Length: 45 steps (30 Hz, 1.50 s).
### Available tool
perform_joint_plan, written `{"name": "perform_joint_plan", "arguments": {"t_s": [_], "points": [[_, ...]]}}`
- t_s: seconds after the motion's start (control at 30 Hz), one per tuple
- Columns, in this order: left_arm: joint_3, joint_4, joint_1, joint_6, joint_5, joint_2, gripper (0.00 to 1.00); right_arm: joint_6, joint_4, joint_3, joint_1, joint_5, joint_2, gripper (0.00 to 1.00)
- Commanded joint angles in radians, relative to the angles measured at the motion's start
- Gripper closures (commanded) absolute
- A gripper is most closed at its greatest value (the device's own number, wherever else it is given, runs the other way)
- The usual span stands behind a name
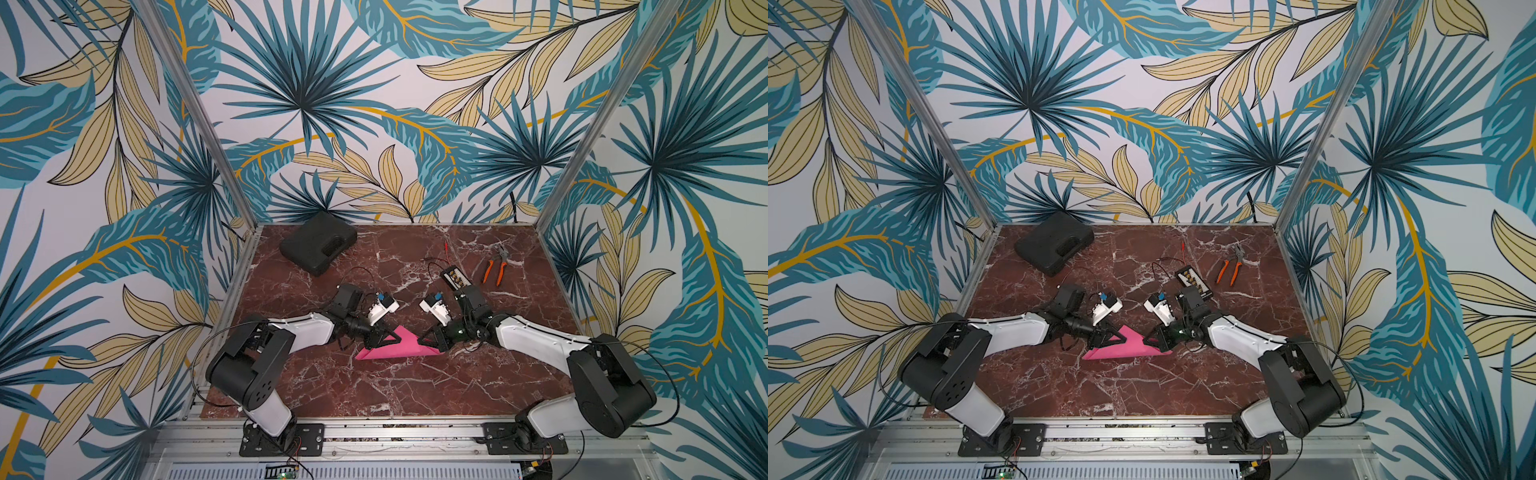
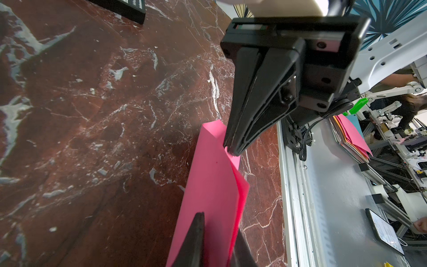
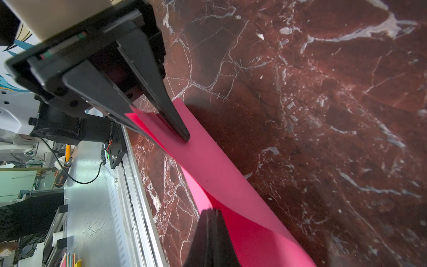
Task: Fold the square paper diagonally
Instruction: Fold the paper at the center of the board.
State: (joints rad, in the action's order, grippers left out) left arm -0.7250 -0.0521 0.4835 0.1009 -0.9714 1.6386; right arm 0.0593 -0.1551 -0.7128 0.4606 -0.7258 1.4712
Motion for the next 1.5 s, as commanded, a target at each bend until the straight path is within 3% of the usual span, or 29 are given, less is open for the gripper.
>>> {"name": "perform_joint_plan", "arguments": {"t_s": [0.0, 1.0, 1.47], "points": [[-0.034, 0.016, 0.001, 0.012, 0.000, 0.009, 0.81, -0.023, -0.020, -0.018, 0.001, -0.012, 0.012, 1.00], [-0.040, 0.032, 0.006, 0.016, 0.004, 0.016, 0.79, -0.014, -0.017, -0.024, 0.001, -0.014, 0.005, 1.00], [-0.042, 0.037, 0.009, 0.019, 0.000, 0.019, 0.85, -0.017, -0.021, -0.030, 0.000, -0.016, 0.018, 1.00]]}}
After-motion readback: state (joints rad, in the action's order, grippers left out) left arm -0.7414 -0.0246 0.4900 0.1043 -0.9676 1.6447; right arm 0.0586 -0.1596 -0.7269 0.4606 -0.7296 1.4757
